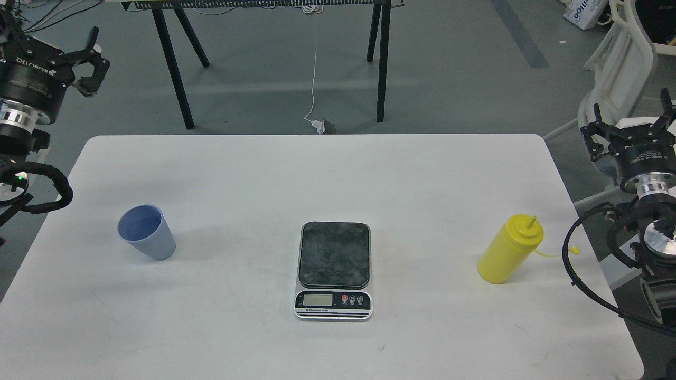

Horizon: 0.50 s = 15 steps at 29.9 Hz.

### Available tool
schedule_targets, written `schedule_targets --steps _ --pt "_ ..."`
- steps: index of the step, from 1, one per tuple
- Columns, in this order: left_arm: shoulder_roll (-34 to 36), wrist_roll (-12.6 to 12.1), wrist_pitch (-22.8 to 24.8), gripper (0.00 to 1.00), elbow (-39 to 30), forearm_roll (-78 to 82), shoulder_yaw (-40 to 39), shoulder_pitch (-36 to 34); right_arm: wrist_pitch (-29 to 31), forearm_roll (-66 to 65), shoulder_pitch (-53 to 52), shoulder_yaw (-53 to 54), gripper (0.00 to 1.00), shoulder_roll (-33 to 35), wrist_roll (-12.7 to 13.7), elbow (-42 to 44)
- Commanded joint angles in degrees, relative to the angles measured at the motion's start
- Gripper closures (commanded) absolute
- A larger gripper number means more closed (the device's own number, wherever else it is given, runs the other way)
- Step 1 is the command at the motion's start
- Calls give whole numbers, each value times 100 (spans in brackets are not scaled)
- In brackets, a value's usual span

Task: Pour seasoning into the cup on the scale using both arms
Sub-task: 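Move the left gripper toward the light blue cup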

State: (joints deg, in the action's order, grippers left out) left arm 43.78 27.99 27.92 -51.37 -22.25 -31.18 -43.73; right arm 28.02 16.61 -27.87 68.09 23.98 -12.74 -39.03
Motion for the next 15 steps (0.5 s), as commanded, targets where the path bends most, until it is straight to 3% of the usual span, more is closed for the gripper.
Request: schedule_targets --steps 1,10,15 --pt "26 1 8 0 4 10 24 74 -2 0 80 -6 1 -68 -26 -52" --pt "70 -65 8 0 -14 115 130 347 -2 9 300 38 1 -69 -26 -430" --pt "254 -66 8 1 -162 1789 357 400 -2 9 458 108 1 -60 -26 -439"
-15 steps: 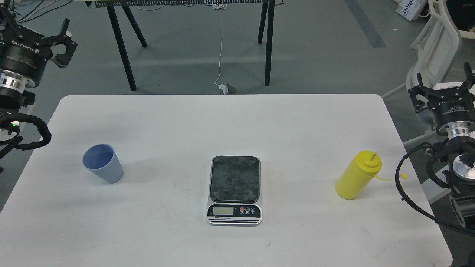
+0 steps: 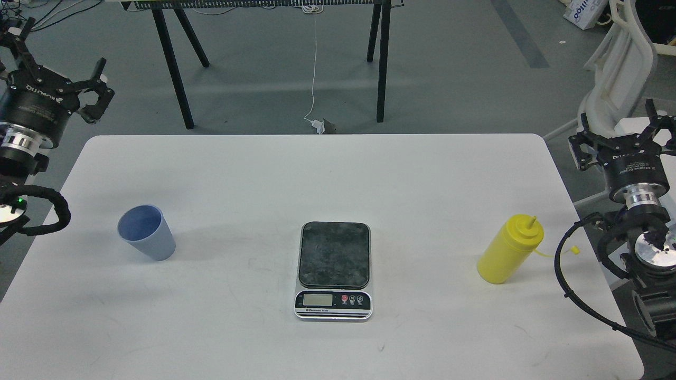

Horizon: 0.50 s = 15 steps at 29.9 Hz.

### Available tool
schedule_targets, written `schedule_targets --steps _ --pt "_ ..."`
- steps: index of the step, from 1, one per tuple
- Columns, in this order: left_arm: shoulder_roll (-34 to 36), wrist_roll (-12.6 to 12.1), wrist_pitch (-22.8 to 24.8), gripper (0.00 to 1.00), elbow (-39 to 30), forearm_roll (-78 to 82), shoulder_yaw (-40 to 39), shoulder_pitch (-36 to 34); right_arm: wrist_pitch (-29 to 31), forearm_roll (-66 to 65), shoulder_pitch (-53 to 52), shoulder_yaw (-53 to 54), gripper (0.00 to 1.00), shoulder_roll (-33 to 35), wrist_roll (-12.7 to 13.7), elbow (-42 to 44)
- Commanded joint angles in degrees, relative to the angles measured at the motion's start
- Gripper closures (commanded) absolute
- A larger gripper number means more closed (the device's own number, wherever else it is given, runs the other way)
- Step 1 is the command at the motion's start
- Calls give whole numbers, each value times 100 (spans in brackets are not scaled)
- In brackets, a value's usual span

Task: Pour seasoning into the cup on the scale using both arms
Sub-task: 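Move the left gripper toward the light blue cup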

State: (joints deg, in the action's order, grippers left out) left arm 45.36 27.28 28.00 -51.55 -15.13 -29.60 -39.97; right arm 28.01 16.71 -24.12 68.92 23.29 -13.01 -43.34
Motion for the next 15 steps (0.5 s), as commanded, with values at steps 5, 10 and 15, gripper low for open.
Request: schedule_targets --steps 5,10,15 --pt "648 72 -628 1 -1189 3985 271 77 -1 8 171 25 1 0 1 -34" --pt "1000 72 -1603 7 -1577 6579 359 243 -1 8 197 25 1 9 -8 -69" --pt "1115 72 -2622 10 -1454 8698 447 420 -1 8 224 86 1 26 -8 -87"
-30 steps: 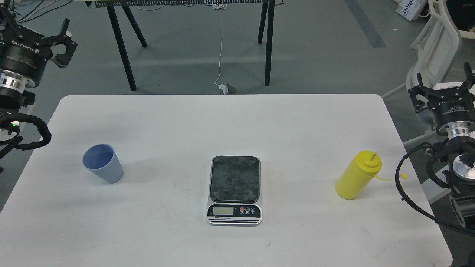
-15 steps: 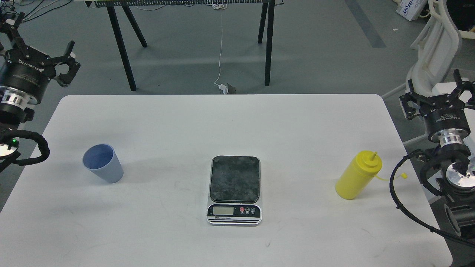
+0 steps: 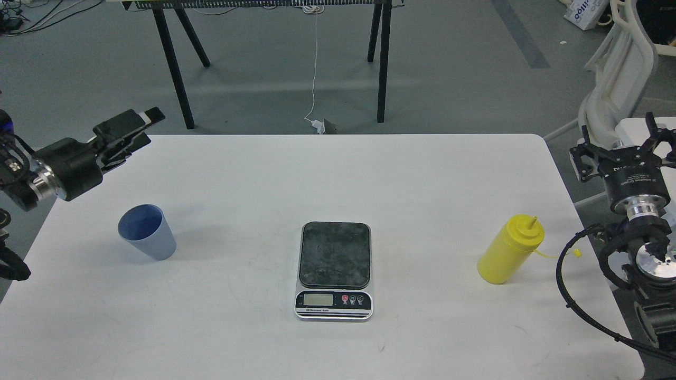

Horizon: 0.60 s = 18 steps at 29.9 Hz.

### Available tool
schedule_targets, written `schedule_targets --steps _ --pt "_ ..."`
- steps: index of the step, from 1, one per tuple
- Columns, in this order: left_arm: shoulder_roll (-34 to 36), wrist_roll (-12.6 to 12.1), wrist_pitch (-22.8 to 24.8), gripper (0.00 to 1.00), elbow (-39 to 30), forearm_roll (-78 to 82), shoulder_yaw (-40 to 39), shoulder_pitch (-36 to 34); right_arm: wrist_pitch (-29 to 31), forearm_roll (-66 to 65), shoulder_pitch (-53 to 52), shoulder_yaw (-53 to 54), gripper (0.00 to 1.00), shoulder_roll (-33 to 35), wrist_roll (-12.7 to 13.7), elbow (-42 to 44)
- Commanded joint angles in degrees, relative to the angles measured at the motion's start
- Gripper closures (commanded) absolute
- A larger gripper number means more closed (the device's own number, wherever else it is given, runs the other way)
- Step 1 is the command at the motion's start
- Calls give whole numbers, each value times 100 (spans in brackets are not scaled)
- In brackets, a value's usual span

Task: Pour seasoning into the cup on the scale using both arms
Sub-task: 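Move the left gripper toward the light blue cup, then grasp the light blue cup with the left gripper and lift it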

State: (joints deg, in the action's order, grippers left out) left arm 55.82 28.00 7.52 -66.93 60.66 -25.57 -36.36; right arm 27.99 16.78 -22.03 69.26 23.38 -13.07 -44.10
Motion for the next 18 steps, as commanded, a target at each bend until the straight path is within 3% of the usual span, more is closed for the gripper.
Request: schedule_targets --steps 1,8,12,18 --pt "78 0 -742 12 144 1462 61 67 1 0 24 62 1 26 -3 -11" --pt "-27 0 -1621 18 979 3486 648 67 1 0 32 70 1 53 -3 -20" --pt "-141 0 -2140 28 1366 3716 1544 94 1 0 32 106 1 105 -3 -20" --pt "-467 0 -2369 36 1894 3698 1889 94 1 0 50 114 1 176 -3 -11"
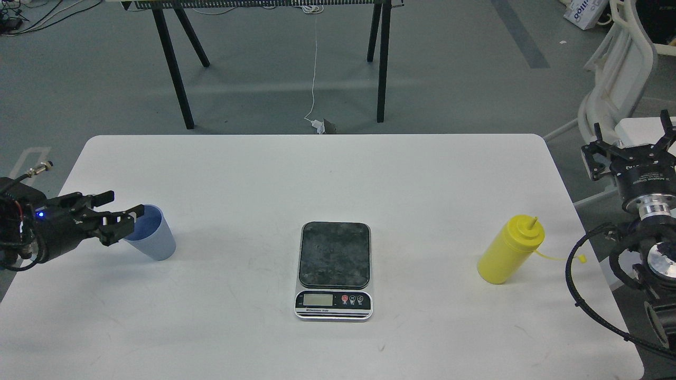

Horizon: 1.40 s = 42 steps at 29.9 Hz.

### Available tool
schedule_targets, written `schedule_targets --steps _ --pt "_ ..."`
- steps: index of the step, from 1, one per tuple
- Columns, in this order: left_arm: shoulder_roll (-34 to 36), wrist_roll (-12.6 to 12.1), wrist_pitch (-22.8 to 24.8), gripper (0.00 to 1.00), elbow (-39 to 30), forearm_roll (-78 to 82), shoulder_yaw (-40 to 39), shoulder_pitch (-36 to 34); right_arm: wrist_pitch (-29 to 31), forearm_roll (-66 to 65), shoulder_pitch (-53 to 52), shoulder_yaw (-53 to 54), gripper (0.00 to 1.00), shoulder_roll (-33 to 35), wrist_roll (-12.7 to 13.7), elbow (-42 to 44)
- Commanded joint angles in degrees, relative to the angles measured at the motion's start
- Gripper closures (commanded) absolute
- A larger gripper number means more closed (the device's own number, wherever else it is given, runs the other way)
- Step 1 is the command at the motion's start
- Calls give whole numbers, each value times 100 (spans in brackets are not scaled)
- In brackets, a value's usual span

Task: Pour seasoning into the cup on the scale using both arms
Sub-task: 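Grasp the light blue cup with the left gripper and lift it, then lower the held cup onto the scale and open the left gripper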

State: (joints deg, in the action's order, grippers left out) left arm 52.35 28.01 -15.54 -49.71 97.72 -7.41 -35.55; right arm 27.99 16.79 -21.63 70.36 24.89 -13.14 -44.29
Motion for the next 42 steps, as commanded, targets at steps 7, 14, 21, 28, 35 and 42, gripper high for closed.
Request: schedule_targets --steps 7,14,21,28,35,42 --pt "-567 -1 -46 81 848 2 152 22 1 -9 27 4 1 24 4 17" --pt "-673 -1 -54 95 1068 -77 302 -65 1 -9 36 4 1 33 -4 44" --pt "-358 -1 68 95 -18 -482 275 -618 1 -9 89 31 1 42 -4 35" --pt "39 -1 1472 95 -1848 -429 267 -1786 1 -9 168 48 1 51 -4 26" --pt "-856 -1 2625 95 -2420 -43 284 -2420 1 -9 247 128 1 261 -4 26" --pt "-2148 -489 2995 94 -2254 19 416 -2702 1 -9 238 163 1 367 -4 26"
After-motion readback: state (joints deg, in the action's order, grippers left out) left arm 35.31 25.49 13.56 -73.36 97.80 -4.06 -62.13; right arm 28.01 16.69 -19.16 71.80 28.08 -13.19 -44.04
